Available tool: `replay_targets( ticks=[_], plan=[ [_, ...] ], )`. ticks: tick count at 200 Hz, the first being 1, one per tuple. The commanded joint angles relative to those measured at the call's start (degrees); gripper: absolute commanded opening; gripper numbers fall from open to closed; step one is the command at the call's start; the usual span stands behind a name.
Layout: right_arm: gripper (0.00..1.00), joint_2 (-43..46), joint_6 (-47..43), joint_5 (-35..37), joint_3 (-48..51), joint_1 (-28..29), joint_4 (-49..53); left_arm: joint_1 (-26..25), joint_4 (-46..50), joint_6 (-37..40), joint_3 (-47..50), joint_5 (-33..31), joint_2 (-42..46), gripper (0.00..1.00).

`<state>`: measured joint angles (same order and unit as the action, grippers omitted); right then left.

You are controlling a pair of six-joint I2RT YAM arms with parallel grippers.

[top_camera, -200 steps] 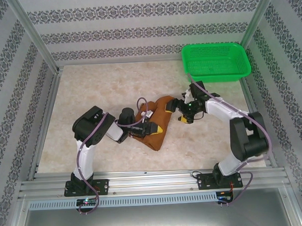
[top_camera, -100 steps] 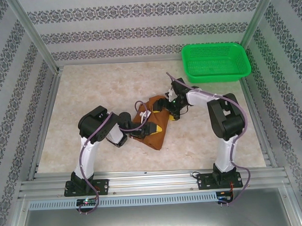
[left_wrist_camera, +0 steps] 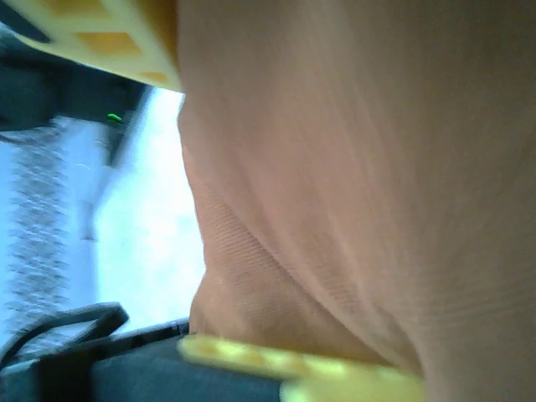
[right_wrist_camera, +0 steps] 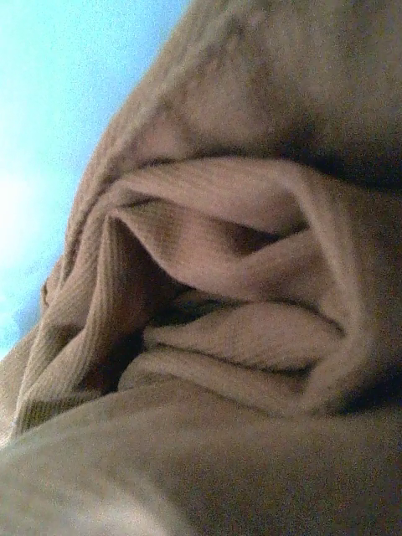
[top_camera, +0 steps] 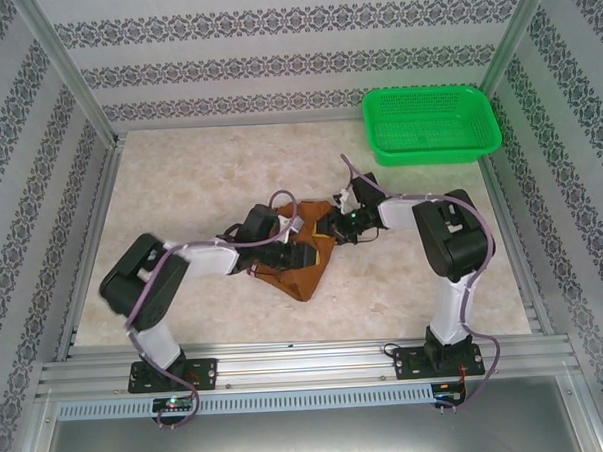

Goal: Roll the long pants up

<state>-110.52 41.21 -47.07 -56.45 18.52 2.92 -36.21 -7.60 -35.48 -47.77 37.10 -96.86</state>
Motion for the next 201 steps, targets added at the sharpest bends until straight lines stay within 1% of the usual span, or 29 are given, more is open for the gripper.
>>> replay_targets(
  ticks=[1,14,20,26,27,29,30,31,34,38,41,55,62,68,87,99,107,118,129,154,162,174,183,193,201],
  plan=[
    [0.0,0.2,6.1,12.7,9.1,0.5,1.7,-4.6,23.8,20.0,-4.3,-35.9,10.9,0.54],
    [0.0,2.6,8.6,14.0,12.3,1.4,0.2,-6.8,23.2,22.5,-3.6,-45.6,14.3,0.55],
    [0.0,3.7,9.7,15.0,13.5,1.7,0.2,-8.3,23.6,22.8,-3.6,-51.8,15.4,0.56],
    [0.0,4.7,10.7,15.6,14.7,2.1,-0.4,-9.4,23.8,24.0,-3.9,-54.4,16.0,0.58],
    [0.0,4.9,10.8,15.8,14.9,2.1,-0.6,-9.5,23.8,24.2,-3.9,-54.5,16.2,0.6],
    [0.0,5.3,11.1,15.9,15.2,2.3,-0.8,-9.8,23.9,24.8,-4.0,-54.9,16.2,0.67],
    [0.0,5.4,11.3,16.0,15.3,2.4,-0.9,-10.0,23.9,25.1,-4.1,-55.1,16.3,0.69],
    [0.0,5.6,11.4,16.0,15.4,2.4,-0.9,-10.2,23.9,25.4,-4.2,-55.3,16.3,0.73],
    [0.0,6.0,11.8,16.2,15.7,2.7,-0.9,-10.9,24.1,26.1,-4.4,-56.3,16.5,0.82],
    [0.0,6.5,12.2,16.6,16.1,3.0,-0.7,-11.9,24.2,27.2,-4.9,-57.6,16.5,0.97],
    [0.0,6.8,12.5,16.8,16.3,3.2,-0.6,-13.1,24.2,28.2,-5.2,-58.4,16.5,0.99],
    [0.0,8.7,13.5,17.7,16.6,4.7,-0.2,-19.0,24.3,34.1,-7.3,-61.3,15.3,1.0],
    [0.0,9.4,14.0,18.4,16.7,5.4,0.1,-22.5,25.0,36.4,-8.9,-63.7,13.6,1.0],
    [0.0,9.9,14.3,18.5,16.6,5.8,0.0,-25.0,26.3,38.3,-10.8,-64.2,11.7,1.0],
    [0.0,10.4,14.9,18.8,16.5,6.5,-0.1,-31.9,32.5,42.4,-17.5,-69.5,1.0,1.0],
    [0.0,10.6,15.1,19.2,16.8,6.5,-0.2,-36.5,33.4,45.6,-19.3,-74.5,-5.3,1.0],
    [0.0,10.5,15.2,19.1,17.1,6.5,-0.7,-38.2,34.4,46.7,-20.4,-75.6,-8.6,1.0],
    [0.0,10.4,15.7,18.8,17.7,6.3,-1.6,-39.2,36.0,45.9,-21.7,-76.4,-11.6,1.0],
    [0.0,10.4,16.2,18.3,18.4,6.3,-2.6,-39.2,37.3,44.8,-22.0,-76.2,-12.8,1.0],
    [0.0,10.4,16.2,17.9,20.0,6.2,-3.9,-38.8,39.0,41.9,-20.8,-83.4,-13.7,1.0],
    [0.0,10.3,16.2,17.6,20.5,6.1,-4.6,-38.7,39.5,41.4,-20.2,-84.6,-13.8,1.0],
    [0.0,9.8,16.3,17.1,21.2,6.0,-5.5,-38.6,39.9,40.2,-19.6,-88.9,-14.4,1.0],
    [0.0,9.2,16.7,16.2,21.8,5.8,-6.8,-38.1,40.8,39.7,-19.6,-89.0,-14.9,1.0],
    [0.0,8.1,17.2,15.2,22.3,5.6,-8.4,-37.8,41.1,38.7,-19.3,-91.0,-15.6,1.0],
    [0.0,7.4,17.7,14.4,22.7,5.4,-9.6,-37.0,42.0,38.0,-19.3,-90.0,-16.1,1.0]
  ],
)
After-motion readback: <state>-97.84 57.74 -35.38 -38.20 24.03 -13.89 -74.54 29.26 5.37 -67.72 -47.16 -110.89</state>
